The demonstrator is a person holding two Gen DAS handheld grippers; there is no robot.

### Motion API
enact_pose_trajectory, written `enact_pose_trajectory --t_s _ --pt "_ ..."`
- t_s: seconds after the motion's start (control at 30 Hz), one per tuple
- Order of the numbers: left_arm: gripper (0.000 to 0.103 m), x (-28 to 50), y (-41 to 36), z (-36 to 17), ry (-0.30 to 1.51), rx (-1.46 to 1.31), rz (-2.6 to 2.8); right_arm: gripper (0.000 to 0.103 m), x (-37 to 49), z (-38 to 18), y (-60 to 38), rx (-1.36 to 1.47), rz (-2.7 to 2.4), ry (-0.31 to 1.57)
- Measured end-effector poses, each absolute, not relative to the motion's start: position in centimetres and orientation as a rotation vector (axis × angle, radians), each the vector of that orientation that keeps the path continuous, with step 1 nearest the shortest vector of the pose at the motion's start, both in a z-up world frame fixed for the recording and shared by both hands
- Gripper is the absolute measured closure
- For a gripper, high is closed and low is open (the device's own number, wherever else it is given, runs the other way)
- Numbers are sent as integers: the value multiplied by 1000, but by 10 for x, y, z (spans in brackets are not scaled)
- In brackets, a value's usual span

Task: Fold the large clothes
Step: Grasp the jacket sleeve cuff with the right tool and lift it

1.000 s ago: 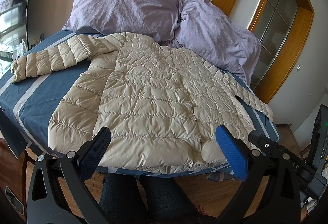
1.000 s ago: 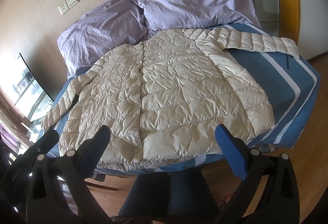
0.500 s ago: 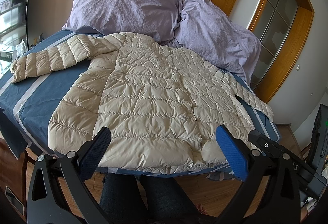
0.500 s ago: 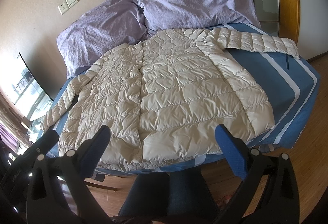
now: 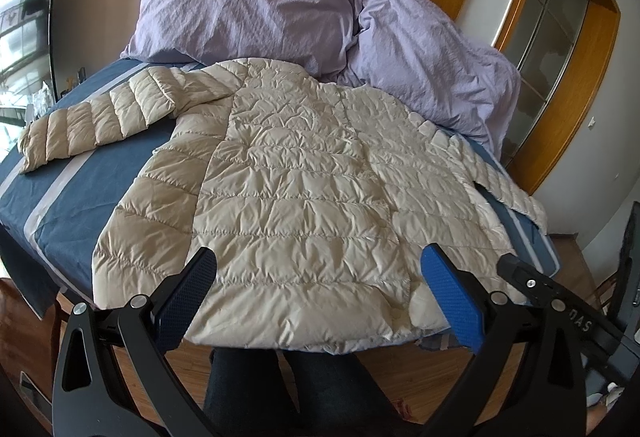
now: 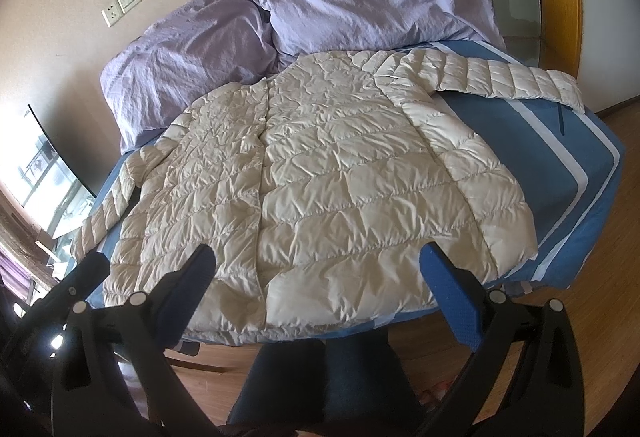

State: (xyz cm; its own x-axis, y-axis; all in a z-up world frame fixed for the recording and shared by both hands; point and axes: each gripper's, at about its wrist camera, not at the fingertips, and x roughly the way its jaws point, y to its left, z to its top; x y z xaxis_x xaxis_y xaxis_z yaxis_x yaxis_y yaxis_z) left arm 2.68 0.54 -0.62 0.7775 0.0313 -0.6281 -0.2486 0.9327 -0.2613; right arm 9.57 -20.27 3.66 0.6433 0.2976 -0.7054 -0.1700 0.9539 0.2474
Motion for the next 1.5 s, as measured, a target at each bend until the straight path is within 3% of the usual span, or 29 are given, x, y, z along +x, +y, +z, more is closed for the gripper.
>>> enact_pose_trajectory --t_s 0.43,0.73,1.1,1.5 --pt "1 110 46 -22 757 -229 299 2 172 27 -239 180 135 861" --pt "1 171 88 -49 838 -169 433 2 271 27 -346 305 -135 889" --pt "1 193 104 -80 878 -109 520 2 364 -5 -484 379 -463 910" --pt "1 197 110 -90 907 -151 502 28 381 -37 -543 473 -542 889"
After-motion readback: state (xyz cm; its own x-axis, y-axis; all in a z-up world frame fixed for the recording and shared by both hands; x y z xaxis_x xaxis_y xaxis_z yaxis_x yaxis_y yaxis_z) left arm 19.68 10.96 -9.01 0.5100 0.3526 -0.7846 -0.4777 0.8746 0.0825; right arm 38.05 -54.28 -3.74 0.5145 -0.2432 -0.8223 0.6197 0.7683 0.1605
